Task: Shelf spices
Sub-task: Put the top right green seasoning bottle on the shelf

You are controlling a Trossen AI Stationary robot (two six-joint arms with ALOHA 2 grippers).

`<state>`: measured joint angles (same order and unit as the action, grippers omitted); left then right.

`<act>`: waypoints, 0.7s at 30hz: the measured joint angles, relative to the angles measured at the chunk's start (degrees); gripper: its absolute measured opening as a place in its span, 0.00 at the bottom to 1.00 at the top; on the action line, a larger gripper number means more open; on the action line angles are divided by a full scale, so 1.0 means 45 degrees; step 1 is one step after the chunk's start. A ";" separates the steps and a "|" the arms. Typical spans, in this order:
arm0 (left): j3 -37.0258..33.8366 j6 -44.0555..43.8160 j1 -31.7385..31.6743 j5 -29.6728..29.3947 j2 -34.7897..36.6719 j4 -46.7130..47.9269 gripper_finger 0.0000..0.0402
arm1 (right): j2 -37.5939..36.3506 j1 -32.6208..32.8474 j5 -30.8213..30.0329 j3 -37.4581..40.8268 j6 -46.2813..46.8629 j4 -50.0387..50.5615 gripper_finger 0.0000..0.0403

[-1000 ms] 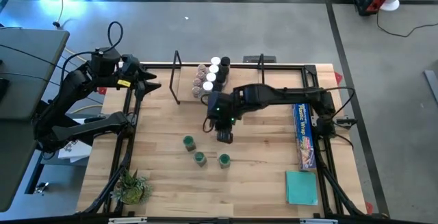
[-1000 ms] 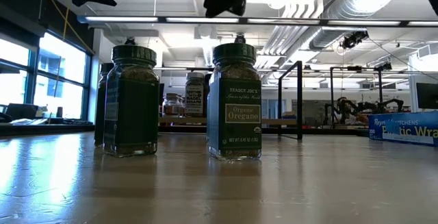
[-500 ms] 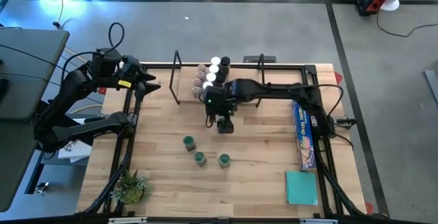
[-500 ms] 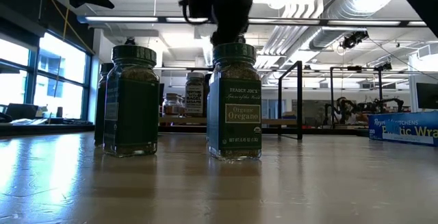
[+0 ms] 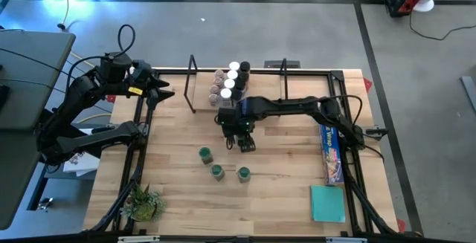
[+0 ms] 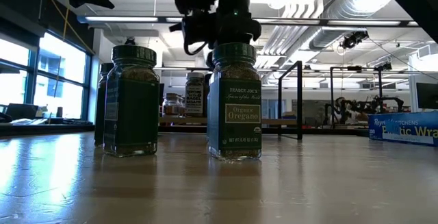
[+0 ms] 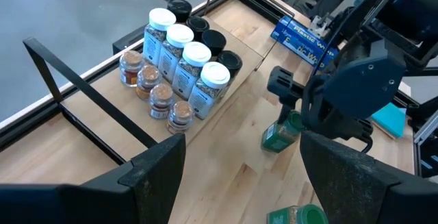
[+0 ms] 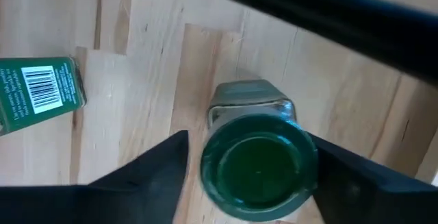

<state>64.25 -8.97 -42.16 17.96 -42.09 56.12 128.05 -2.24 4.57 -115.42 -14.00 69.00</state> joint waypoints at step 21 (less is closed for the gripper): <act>0.0000 0.0019 -0.0003 -0.0029 -0.0020 -0.0185 0.70 | -0.2128 -0.3528 -0.1316 -0.3492 0.3540 0.4145 0.47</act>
<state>64.25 -8.88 -42.17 17.82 -42.18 55.29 118.47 -18.12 -1.35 -131.13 1.93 87.65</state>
